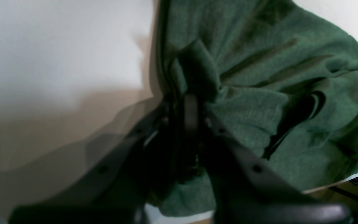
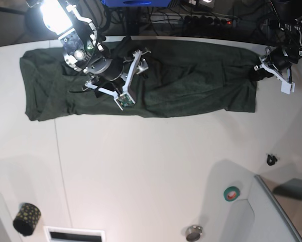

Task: Layout the t-shirt on the table in an organized manner, then fold the t-shirt properly
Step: 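Grasp the shirt end with the left gripper and fold it toward the right gripper, then push the folded end with the left gripper onto the shirt stack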

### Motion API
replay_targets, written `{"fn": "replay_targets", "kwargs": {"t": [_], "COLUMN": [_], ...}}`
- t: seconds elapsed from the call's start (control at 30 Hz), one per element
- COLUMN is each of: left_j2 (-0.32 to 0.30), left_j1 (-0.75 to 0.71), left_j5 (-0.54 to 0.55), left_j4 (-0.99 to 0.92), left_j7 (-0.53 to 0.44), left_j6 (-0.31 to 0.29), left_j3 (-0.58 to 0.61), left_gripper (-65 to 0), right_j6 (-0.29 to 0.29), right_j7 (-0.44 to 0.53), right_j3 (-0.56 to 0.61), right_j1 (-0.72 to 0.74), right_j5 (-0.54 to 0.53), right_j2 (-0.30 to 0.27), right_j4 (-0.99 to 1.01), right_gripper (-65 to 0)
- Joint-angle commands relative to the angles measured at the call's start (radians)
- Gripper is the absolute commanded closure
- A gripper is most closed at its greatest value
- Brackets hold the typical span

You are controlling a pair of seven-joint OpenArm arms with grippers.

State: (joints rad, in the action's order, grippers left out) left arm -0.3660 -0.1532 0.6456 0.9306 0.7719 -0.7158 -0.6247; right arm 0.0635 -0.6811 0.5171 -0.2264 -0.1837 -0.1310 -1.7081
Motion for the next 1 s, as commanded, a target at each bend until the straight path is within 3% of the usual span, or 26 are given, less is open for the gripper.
{"fn": "replay_targets", "kwargs": {"t": [0.0, 0.1, 0.3, 0.47, 0.7, 0.97], "left_j2": [-0.008, -0.028, -0.034, 0.011, 0.146, 0.187], "left_j1": [-0.015, -0.023, -0.056, -0.116, -0.145, -0.225], "left_j5": [-0.059, -0.057, -0.057, -0.057, -0.059, -0.059], "left_j4": [-0.003, -0.002, 0.089, 0.296, 0.623, 0.884], "left_j7": [0.016, -0.010, -0.012, -0.012, 0.010, 0.045], "left_j6": [0.018, 0.018, 0.018, 0.018, 0.018, 0.018], "left_j3": [-0.001, -0.033, -0.222, -0.268, -0.243, 0.026], "left_gripper": [0.0, 0.0, 0.0, 0.0, 0.0, 0.0], "right_j6": [0.002, 0.002, 0.002, 0.002, 0.000, 0.000], "right_j7": [0.018, 0.019, 0.021, 0.021, 0.021, 0.019], "right_j3": [-0.002, -0.002, -0.004, -0.004, -0.005, -0.136], "right_j1": [0.005, 0.003, 0.002, 0.002, 0.002, -0.014], "right_j5": [-0.007, -0.007, -0.007, -0.007, -0.007, -0.009], "right_j2": [0.001, 0.000, 0.001, 0.000, 0.000, 0.003], "right_j4": [-0.023, -0.023, -0.025, -0.057, -0.089, -0.089], "right_gripper": [-43.2, -43.2, -43.1, -43.1, -43.1, -43.1]}}
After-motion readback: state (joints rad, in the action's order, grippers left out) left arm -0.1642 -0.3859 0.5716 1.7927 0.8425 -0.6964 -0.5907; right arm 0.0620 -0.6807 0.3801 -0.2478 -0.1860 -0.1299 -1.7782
